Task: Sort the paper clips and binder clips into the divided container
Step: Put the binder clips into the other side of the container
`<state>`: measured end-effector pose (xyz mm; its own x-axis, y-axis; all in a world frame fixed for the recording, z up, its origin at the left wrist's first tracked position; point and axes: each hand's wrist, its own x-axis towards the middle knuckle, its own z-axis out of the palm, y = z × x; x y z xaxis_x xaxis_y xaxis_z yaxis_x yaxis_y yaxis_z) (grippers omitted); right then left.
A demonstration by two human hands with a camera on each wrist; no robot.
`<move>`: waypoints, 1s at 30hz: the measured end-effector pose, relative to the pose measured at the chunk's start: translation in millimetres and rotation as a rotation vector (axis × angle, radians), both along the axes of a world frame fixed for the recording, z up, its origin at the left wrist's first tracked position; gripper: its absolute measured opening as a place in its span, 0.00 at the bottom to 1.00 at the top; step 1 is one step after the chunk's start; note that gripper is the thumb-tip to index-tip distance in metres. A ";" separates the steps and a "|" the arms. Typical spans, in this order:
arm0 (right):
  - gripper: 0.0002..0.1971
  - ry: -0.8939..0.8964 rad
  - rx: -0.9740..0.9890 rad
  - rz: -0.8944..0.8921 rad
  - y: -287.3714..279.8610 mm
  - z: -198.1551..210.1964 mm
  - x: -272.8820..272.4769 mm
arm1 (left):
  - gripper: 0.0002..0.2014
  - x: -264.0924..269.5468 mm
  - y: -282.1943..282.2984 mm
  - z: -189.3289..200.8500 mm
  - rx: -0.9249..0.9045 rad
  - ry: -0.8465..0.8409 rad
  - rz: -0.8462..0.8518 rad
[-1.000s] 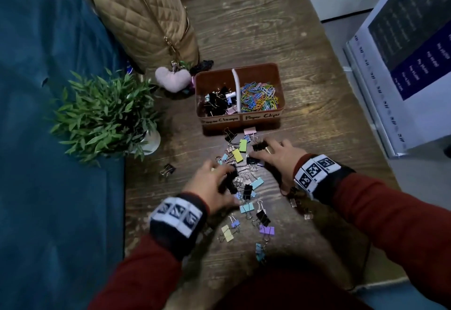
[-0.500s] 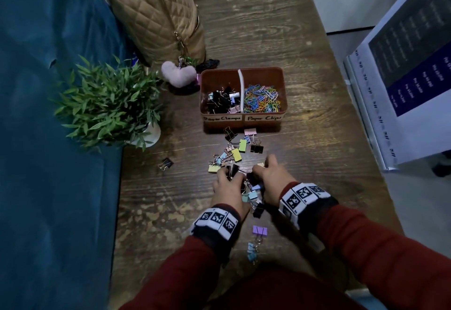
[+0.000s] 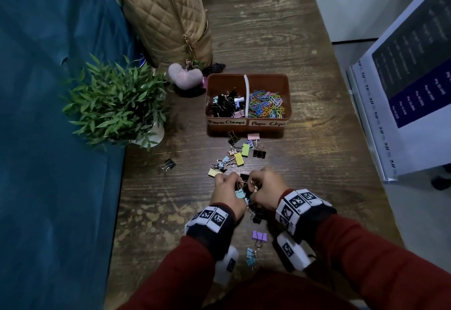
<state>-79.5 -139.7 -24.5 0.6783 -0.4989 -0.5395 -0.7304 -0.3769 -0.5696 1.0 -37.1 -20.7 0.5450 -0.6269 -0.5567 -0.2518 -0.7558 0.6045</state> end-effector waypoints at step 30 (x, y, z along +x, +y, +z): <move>0.18 -0.349 0.089 -0.334 -92.9 74.8 1.7 | 0.16 150.2 -142.6 80.4 -0.333 -0.386 -0.123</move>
<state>-77.9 -232.6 50.3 0.6368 -0.6824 -0.3590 -0.5627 -0.0930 -0.8214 151.3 -179.7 59.7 0.5822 -0.8082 -0.0894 -0.5787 -0.4890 0.6527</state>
